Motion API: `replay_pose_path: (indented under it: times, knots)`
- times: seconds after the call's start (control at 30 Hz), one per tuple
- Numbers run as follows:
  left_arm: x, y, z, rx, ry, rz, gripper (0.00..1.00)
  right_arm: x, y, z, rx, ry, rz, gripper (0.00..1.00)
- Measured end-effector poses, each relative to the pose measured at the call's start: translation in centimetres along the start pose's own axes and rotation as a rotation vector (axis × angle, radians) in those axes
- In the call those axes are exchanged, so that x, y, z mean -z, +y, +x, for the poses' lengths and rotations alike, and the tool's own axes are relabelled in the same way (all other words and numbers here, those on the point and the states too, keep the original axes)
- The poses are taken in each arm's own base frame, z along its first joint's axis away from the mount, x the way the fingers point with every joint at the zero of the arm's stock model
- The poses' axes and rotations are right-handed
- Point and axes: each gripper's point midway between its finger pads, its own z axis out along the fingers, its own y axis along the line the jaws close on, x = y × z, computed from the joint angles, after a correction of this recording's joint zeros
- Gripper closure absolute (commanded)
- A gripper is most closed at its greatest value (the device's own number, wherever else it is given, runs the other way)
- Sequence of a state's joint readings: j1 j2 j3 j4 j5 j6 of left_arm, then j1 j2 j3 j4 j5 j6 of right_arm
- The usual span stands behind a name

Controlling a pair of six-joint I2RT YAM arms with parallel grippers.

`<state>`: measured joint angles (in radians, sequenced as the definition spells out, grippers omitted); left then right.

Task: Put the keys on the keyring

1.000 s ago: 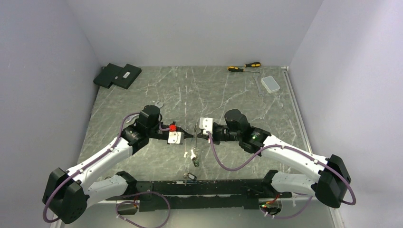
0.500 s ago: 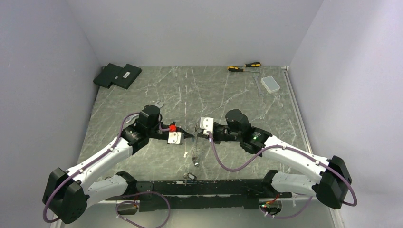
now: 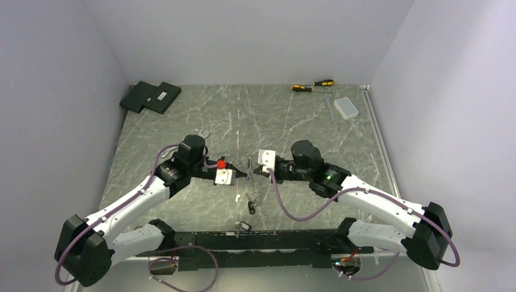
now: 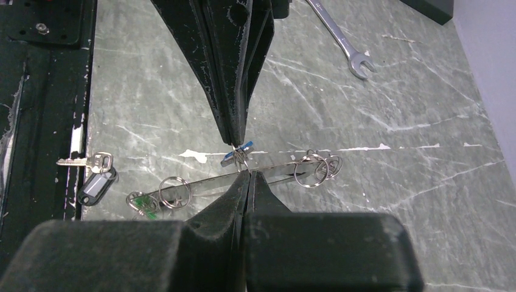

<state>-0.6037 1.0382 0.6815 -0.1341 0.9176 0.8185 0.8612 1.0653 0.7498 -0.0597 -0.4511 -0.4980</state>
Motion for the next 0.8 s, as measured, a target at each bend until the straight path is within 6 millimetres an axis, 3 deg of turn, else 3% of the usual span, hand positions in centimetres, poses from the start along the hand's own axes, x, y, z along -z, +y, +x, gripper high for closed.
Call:
replay_pose_path:
  times: [0.8]
  knots:
    - [0.25,0.32,-0.50,-0.022,-0.003,-0.019,1.00,0.40,-0.10,-0.53,0.009,-0.020,0.012,1.00]
